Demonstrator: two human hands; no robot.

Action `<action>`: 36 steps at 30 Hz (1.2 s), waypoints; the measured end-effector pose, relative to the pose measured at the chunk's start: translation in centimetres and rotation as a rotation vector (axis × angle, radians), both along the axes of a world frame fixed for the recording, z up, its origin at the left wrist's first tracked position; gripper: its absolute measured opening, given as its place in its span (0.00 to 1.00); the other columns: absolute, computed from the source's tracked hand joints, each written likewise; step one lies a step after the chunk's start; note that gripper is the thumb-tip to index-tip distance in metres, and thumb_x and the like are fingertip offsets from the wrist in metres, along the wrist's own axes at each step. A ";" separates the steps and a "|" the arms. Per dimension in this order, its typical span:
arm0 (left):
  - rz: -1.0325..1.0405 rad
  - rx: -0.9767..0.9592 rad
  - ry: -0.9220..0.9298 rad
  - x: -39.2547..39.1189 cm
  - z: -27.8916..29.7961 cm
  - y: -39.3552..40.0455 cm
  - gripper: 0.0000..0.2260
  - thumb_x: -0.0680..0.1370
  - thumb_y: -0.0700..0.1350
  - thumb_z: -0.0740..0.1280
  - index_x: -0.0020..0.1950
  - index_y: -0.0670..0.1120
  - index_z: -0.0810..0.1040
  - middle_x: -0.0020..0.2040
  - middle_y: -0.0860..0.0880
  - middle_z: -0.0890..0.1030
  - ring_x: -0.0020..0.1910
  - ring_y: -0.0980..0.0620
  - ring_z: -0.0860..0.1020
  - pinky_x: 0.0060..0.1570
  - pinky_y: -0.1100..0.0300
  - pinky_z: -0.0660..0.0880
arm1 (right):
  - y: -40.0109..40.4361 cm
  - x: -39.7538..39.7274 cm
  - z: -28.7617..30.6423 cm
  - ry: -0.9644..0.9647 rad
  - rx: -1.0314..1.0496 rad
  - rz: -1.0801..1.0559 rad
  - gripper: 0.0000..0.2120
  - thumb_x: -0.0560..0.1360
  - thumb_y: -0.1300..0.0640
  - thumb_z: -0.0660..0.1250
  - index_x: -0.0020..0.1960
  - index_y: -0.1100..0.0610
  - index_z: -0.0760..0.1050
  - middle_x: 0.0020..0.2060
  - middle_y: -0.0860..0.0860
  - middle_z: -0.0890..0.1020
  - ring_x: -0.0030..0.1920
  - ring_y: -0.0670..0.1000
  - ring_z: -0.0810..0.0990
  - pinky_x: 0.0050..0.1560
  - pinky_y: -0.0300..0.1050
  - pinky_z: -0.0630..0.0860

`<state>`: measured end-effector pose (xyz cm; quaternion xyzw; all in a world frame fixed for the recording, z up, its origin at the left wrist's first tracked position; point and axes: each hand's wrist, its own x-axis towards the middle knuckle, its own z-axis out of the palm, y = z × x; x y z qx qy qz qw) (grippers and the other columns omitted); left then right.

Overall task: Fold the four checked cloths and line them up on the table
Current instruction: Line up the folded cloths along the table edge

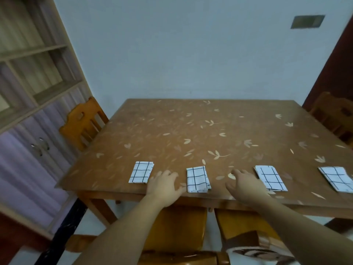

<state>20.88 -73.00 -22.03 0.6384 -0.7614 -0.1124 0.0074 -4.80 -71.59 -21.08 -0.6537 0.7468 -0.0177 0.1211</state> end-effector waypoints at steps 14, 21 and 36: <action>0.193 0.289 0.269 -4.1 -8.8 -5.7 0.21 0.74 0.54 0.71 0.64 0.49 0.75 0.57 0.50 0.80 0.54 0.49 0.78 0.52 0.53 0.77 | -6.8 2.1 -8.2 -0.390 0.243 -0.069 0.13 0.77 0.49 0.64 0.36 0.52 0.70 0.31 0.47 0.75 0.35 0.49 0.78 0.29 0.39 0.67; 0.229 0.259 0.259 -5.2 -11.4 -6.9 0.08 0.75 0.50 0.70 0.51 0.49 0.79 0.47 0.51 0.82 0.45 0.51 0.79 0.45 0.53 0.79 | -8.3 1.9 -11.7 -0.565 0.300 -0.207 0.09 0.75 0.52 0.68 0.39 0.55 0.79 0.36 0.52 0.82 0.38 0.49 0.81 0.34 0.39 0.76; 0.248 0.172 0.282 -4.2 -12.2 -8.8 0.07 0.78 0.48 0.68 0.54 0.49 0.82 0.49 0.51 0.83 0.46 0.52 0.80 0.43 0.59 0.78 | -11.0 3.7 -13.8 -0.623 0.269 -0.310 0.08 0.76 0.61 0.66 0.39 0.58 0.80 0.34 0.54 0.84 0.32 0.48 0.83 0.28 0.37 0.77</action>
